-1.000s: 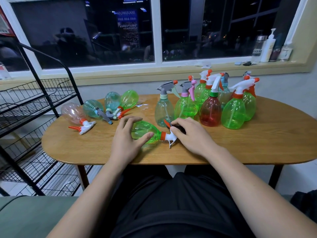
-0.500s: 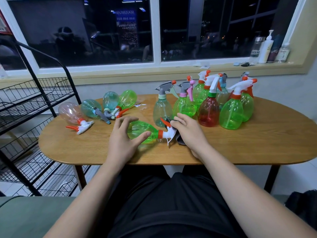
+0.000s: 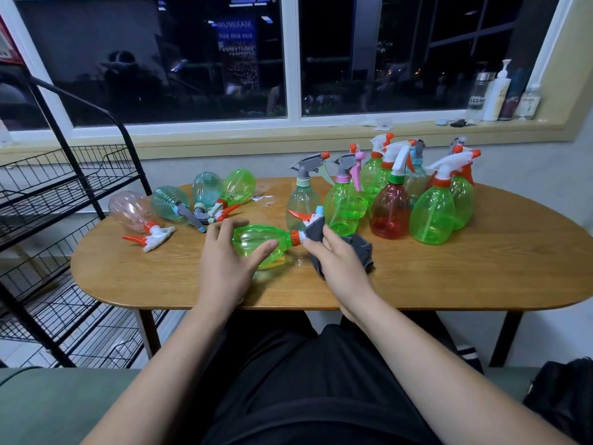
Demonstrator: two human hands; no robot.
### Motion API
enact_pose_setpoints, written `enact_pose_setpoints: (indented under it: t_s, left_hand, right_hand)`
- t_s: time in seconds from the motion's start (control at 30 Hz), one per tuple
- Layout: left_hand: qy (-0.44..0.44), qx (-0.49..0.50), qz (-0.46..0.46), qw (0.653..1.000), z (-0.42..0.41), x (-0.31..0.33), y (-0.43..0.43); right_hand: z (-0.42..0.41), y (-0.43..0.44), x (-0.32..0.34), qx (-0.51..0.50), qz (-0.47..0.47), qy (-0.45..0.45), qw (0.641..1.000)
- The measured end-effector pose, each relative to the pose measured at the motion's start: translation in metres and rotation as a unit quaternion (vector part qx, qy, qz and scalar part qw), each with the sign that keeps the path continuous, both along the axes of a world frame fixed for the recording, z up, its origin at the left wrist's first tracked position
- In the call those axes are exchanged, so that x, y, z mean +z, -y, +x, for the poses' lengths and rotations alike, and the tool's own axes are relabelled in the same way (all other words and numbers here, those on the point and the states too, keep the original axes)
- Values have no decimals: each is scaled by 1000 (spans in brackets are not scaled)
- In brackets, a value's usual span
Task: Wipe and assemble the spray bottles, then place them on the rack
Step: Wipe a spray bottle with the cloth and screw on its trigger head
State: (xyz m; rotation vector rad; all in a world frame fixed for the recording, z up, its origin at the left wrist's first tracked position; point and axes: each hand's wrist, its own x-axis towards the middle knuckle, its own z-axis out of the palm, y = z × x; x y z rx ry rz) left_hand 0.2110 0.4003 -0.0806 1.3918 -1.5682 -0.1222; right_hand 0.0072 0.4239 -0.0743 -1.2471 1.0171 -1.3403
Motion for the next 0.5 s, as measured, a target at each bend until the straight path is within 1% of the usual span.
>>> enact_pose_setpoints:
  t_s: [0.07,0.13,0.2,0.27,0.33,0.5]
  left_hand:
    - [23,6,-6,1000,-1,0,-1]
    - [34,6,-7,999,-3,0,-2]
    - [35,0,-12,999,-6,0,-3]
    - [29,-17,-22,999,-7,-2,-4]
    - [27,-35,-27,999,-6,-3,-3]
    - [34,-53,-25,998,-6,-1,0]
  right_hand:
    - [1,-3,2,-1,45,96,994]
    - [-2,-1,4,-20,86,185,979]
    - [-7,3,9,-32,118,229,966]
    - [-11,8,13,-43,129,250,959]
    - [-12,10,21,-40,118,258,958]
    - [-13,12,34,-19,43,228,973]
